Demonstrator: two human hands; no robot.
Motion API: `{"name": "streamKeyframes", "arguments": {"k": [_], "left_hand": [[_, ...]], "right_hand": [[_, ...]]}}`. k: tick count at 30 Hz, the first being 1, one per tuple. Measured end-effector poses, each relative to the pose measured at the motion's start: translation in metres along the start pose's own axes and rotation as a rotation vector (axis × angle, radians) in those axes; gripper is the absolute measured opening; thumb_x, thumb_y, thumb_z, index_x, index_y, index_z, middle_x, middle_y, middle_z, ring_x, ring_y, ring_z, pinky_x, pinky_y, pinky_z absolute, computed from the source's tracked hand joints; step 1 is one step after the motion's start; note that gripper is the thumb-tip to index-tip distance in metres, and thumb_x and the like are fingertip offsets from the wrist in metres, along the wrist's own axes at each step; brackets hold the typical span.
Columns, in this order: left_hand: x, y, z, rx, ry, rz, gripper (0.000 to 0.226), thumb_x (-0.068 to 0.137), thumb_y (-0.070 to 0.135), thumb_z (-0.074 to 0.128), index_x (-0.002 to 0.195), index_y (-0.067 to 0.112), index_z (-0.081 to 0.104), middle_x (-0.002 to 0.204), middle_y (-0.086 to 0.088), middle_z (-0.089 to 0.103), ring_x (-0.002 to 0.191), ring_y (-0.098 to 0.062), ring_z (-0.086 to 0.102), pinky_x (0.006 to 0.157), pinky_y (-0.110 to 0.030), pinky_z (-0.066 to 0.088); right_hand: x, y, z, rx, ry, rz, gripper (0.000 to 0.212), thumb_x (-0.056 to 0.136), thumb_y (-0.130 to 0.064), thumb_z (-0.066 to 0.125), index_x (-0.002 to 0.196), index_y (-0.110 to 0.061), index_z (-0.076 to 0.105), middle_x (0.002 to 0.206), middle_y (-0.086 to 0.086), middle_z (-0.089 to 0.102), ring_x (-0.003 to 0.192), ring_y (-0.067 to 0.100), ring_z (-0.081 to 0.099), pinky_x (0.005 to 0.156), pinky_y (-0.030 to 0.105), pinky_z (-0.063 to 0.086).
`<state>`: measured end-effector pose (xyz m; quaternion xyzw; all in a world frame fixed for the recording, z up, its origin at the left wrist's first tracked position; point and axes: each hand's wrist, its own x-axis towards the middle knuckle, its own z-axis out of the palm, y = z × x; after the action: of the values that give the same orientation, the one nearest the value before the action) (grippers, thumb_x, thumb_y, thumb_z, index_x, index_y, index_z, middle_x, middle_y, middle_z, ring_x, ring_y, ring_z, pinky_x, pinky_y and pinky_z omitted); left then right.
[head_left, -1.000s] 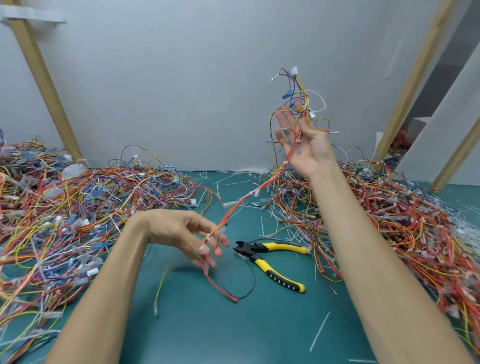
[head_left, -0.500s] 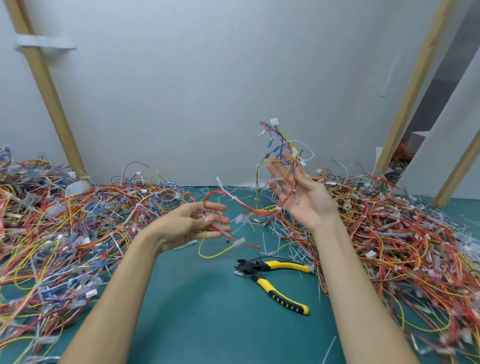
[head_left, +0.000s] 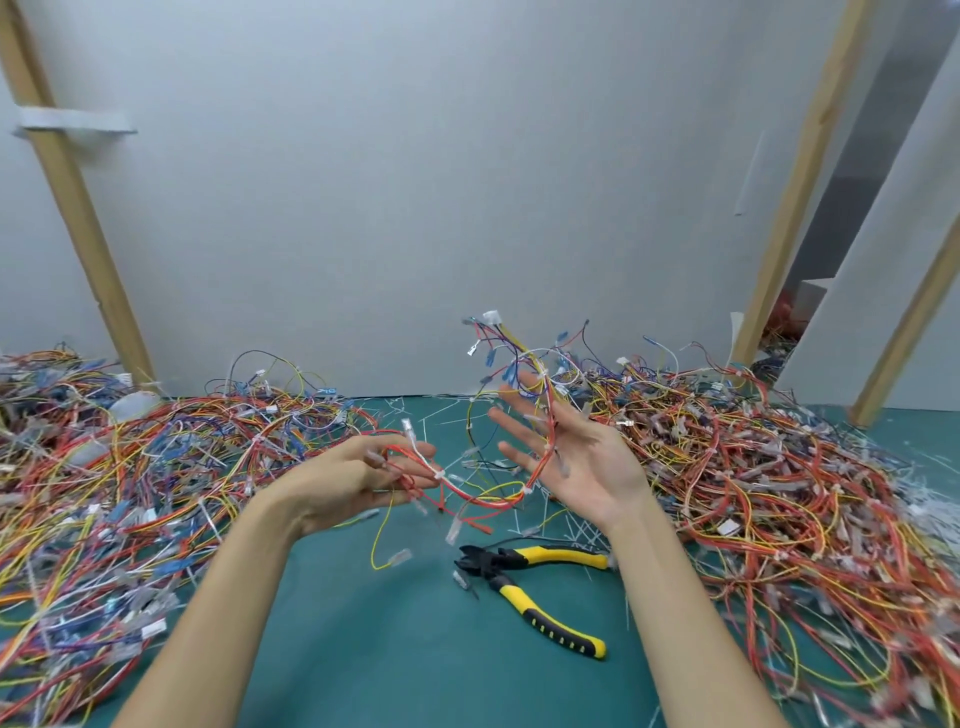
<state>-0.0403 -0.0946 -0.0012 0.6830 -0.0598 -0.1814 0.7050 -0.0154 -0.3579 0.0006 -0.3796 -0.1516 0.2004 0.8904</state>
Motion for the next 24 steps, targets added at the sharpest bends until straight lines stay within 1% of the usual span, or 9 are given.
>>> {"name": "streamKeyframes", "arguments": {"k": [2, 4, 6, 9, 11, 13, 17, 21, 24], "left_hand": [[0.000, -0.001, 0.001, 0.058, -0.043, -0.039, 0.035, 0.099, -0.015, 0.027, 0.115, -0.004, 0.056, 0.109, -0.020, 0.071, 0.102, -0.024, 0.070, 0.089, -0.032, 0.056], [-0.003, -0.003, 0.003, 0.124, -0.116, -0.102, 0.026, 0.101, -0.010, 0.030, 0.112, -0.005, 0.053, 0.108, -0.024, 0.070, 0.099, -0.029, 0.070, 0.084, -0.033, 0.059], [-0.006, -0.003, 0.005, 0.182, -0.218, -0.165, 0.020, 0.101, -0.007, 0.033, 0.110, -0.005, 0.051, 0.107, -0.028, 0.068, 0.097, -0.033, 0.070, 0.078, -0.033, 0.059], [-0.008, -0.001, 0.008, 0.251, -0.317, -0.207, 0.016, 0.102, -0.004, 0.036, 0.110, -0.005, 0.049, 0.109, -0.028, 0.067, 0.100, -0.038, 0.068, 0.079, -0.035, 0.057], [-0.007, 0.000, 0.007, 0.262, -0.305, -0.202, 0.015, 0.102, -0.002, 0.037, 0.110, -0.005, 0.049, 0.108, -0.026, 0.068, 0.100, -0.040, 0.068, 0.078, -0.034, 0.058], [-0.006, 0.000, 0.004, 0.260, -0.268, -0.177, 0.017, 0.101, -0.002, 0.040, 0.115, -0.004, 0.050, 0.108, -0.024, 0.069, 0.098, -0.041, 0.069, 0.076, -0.035, 0.058], [-0.007, 0.002, -0.007, 0.233, -0.205, -0.111, 0.024, 0.099, 0.003, 0.050, 0.122, 0.007, 0.054, 0.111, -0.018, 0.070, 0.094, -0.044, 0.069, 0.073, -0.034, 0.059], [-0.009, 0.003, -0.016, 0.233, -0.182, -0.066, 0.024, 0.091, 0.015, 0.063, 0.115, 0.016, 0.063, 0.112, -0.013, 0.070, 0.091, -0.043, 0.070, 0.071, -0.034, 0.059], [-0.008, 0.002, -0.018, 0.245, -0.088, 0.030, 0.017, 0.087, 0.019, 0.065, 0.103, 0.020, 0.068, 0.105, -0.012, 0.072, 0.084, -0.039, 0.071, 0.065, -0.032, 0.059]], "right_hand": [[-0.002, 0.000, -0.003, -0.030, -0.026, 0.031, 0.042, 0.103, -0.024, 0.038, 0.144, -0.024, 0.048, 0.145, 0.011, 0.051, 0.130, 0.038, 0.052, 0.093, 0.053, 0.053], [-0.005, 0.001, -0.006, -0.059, -0.062, 0.063, 0.042, 0.104, -0.030, 0.036, 0.145, -0.034, 0.045, 0.146, 0.010, 0.051, 0.128, 0.042, 0.052, 0.087, 0.055, 0.055], [-0.006, 0.002, -0.007, -0.093, -0.092, 0.088, 0.042, 0.103, -0.034, 0.038, 0.144, -0.041, 0.043, 0.146, 0.011, 0.051, 0.127, 0.043, 0.053, 0.081, 0.053, 0.057], [-0.007, 0.001, -0.008, -0.107, -0.114, 0.115, 0.045, 0.102, -0.035, 0.040, 0.146, -0.044, 0.038, 0.146, 0.014, 0.050, 0.127, 0.043, 0.053, 0.074, 0.050, 0.059], [-0.007, -0.001, -0.008, -0.112, -0.106, 0.116, 0.044, 0.103, -0.035, 0.039, 0.146, -0.045, 0.038, 0.146, 0.015, 0.050, 0.127, 0.043, 0.052, 0.071, 0.048, 0.060], [-0.008, -0.003, -0.008, -0.133, -0.096, 0.115, 0.044, 0.102, -0.035, 0.039, 0.144, -0.046, 0.040, 0.145, 0.015, 0.051, 0.127, 0.042, 0.053, 0.067, 0.046, 0.061], [-0.014, -0.011, -0.009, -0.156, -0.089, 0.106, 0.043, 0.101, -0.035, 0.042, 0.143, -0.046, 0.043, 0.145, 0.014, 0.052, 0.123, 0.039, 0.058, 0.065, 0.043, 0.063], [-0.019, -0.022, -0.010, -0.166, -0.092, 0.070, 0.041, 0.100, -0.035, 0.043, 0.139, -0.046, 0.049, 0.144, 0.014, 0.052, 0.115, 0.038, 0.064, 0.061, 0.040, 0.063], [-0.021, -0.025, -0.011, -0.148, -0.079, 0.046, 0.041, 0.102, -0.035, 0.040, 0.142, -0.044, 0.045, 0.143, 0.014, 0.053, 0.100, 0.035, 0.071, 0.052, 0.032, 0.060]]}}
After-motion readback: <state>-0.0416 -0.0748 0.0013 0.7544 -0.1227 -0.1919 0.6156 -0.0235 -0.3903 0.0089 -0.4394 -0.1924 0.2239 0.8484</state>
